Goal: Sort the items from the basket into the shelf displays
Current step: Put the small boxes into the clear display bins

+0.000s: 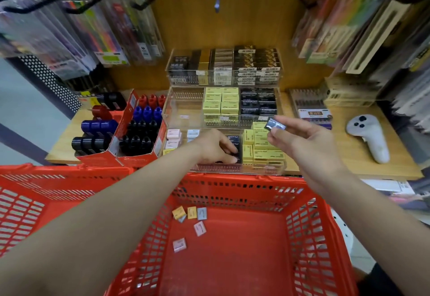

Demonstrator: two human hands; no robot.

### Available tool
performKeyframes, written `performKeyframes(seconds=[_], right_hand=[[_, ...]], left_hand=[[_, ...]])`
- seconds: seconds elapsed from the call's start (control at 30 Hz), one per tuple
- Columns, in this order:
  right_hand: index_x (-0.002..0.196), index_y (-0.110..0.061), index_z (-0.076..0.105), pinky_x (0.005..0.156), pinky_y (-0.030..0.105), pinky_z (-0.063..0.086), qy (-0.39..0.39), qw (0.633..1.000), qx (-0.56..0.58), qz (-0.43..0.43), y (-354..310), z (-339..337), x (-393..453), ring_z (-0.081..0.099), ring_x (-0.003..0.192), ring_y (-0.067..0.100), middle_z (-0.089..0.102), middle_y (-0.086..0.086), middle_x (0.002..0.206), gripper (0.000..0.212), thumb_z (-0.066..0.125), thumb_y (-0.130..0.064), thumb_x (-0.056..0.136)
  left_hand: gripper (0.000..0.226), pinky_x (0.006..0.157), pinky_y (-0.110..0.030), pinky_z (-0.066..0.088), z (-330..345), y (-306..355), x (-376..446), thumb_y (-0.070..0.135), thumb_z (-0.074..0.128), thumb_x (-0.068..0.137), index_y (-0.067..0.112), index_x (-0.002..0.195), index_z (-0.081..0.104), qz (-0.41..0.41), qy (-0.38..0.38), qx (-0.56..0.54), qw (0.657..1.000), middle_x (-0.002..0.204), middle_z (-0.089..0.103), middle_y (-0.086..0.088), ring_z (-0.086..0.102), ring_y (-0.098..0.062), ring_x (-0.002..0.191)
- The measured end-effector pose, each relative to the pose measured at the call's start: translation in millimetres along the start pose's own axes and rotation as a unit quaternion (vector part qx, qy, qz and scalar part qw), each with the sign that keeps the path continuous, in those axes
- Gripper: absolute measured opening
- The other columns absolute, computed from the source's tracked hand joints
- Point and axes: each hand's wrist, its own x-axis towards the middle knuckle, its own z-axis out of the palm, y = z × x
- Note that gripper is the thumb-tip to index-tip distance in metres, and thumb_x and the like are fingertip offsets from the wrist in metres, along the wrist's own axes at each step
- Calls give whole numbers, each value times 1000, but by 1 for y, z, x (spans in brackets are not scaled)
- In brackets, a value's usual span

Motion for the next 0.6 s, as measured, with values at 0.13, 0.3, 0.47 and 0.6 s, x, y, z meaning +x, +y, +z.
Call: performKeyframes(seconds=[0.13, 0.3, 0.47, 0.6], right_hand=[[101, -22, 73, 93, 37, 55, 3, 1000, -2, 22, 6, 4, 0, 75, 83, 17, 67, 6, 104, 26, 74, -3, 84], [106, -20, 73, 94, 36, 55, -16, 999, -16, 32, 7, 7, -2, 75, 84, 18, 67, 2, 105, 28, 74, -4, 84], [100, -24, 72, 81, 24, 58, -18, 991, -131, -10, 2, 16, 2, 74, 78, 13, 71, 5, 102, 21, 77, -13, 83], [94, -29, 70, 55, 7, 47, -45, 947, -315, -50, -1, 44, 19, 67, 77, 4, 70, -6, 91, 16, 79, -22, 82]], left_hand=[[13, 90, -23, 48, 10, -4, 2, 19, 75, 87, 17, 99, 79, 23, 48, 41, 998, 105, 74, 2, 63, -10, 96], [2, 71, -13, 48, 16, -16, 0, 17, 75, 87, 17, 88, 78, 48, 131, -14, 990, 82, 69, 11, 61, -1, 76], [10, 77, -18, 55, 13, -29, -14, 17, 67, 94, 26, 91, 70, 46, 172, -169, 969, 86, 71, 9, 69, -7, 78], [17, 81, -21, 57, -10, -24, -25, 7, 61, 96, 19, 104, 70, 79, 134, -428, 890, 104, 74, -4, 72, -16, 97]])
